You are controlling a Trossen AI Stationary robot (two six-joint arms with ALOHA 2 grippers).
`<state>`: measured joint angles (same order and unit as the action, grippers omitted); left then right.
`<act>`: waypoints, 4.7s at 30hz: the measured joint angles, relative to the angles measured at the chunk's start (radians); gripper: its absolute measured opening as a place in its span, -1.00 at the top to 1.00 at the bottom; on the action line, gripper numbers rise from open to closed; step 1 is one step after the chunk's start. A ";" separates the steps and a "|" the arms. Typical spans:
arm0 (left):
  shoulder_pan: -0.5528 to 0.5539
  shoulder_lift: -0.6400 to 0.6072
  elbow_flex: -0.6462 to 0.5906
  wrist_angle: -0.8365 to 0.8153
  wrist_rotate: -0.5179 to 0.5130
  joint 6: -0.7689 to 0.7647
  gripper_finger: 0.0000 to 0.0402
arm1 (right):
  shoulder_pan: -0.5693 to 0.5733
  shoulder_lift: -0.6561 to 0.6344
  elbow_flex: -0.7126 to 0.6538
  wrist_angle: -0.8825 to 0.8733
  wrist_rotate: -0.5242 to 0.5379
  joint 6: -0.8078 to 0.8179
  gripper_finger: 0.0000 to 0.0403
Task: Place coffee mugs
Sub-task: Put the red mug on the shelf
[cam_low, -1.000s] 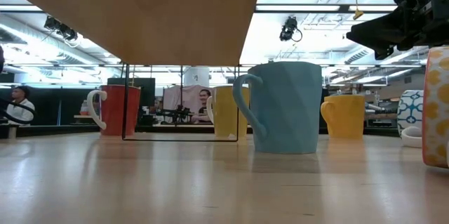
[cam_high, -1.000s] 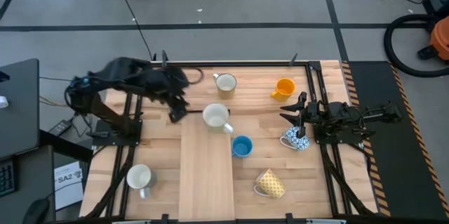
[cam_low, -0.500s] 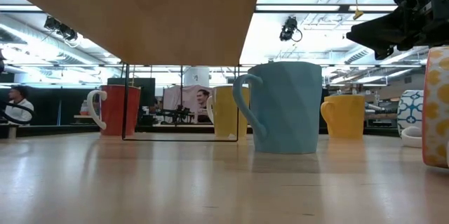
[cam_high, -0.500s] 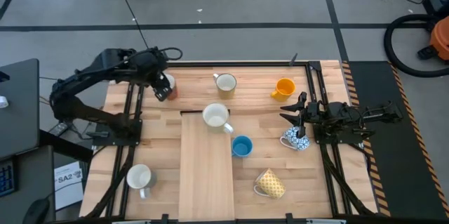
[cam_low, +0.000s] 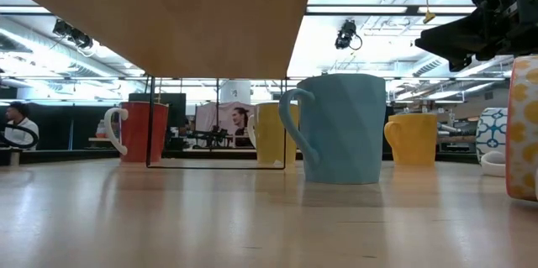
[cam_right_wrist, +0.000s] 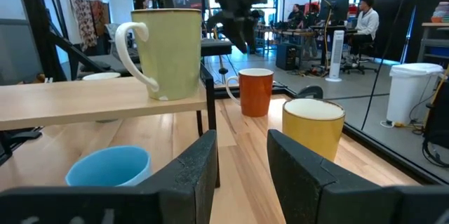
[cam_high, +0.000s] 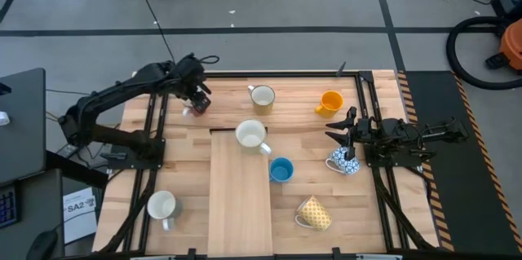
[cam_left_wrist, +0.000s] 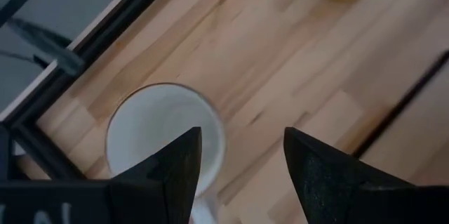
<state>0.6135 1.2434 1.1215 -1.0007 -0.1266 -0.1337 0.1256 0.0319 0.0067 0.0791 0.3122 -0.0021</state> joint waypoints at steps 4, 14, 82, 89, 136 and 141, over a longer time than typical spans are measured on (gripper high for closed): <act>0.028 0.000 -0.050 0.036 0.000 -0.007 -0.04 | 0.000 0.000 0.000 0.000 0.000 0.000 0.34; 0.022 0.000 -0.155 0.145 0.001 -0.044 -0.04 | 0.000 0.000 0.000 0.000 0.000 0.000 0.34; -0.062 0.001 -0.124 0.017 -0.060 -0.056 0.83 | 0.000 0.000 0.000 0.000 0.000 0.000 0.34; -0.153 0.000 0.050 -0.139 -0.060 -0.093 0.83 | 0.000 0.000 0.000 0.000 0.000 0.000 0.34; -0.974 0.203 0.527 -0.269 0.017 -0.251 0.82 | 0.000 0.000 0.000 0.000 0.000 0.000 0.34; -0.956 0.239 0.527 -0.278 0.016 -0.212 0.82 | 0.000 0.000 0.000 0.000 0.000 0.000 0.34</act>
<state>-0.3423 1.4827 1.6485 -1.2789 -0.1105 -0.3458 0.1253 0.0315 0.0063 0.0790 0.3126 -0.0019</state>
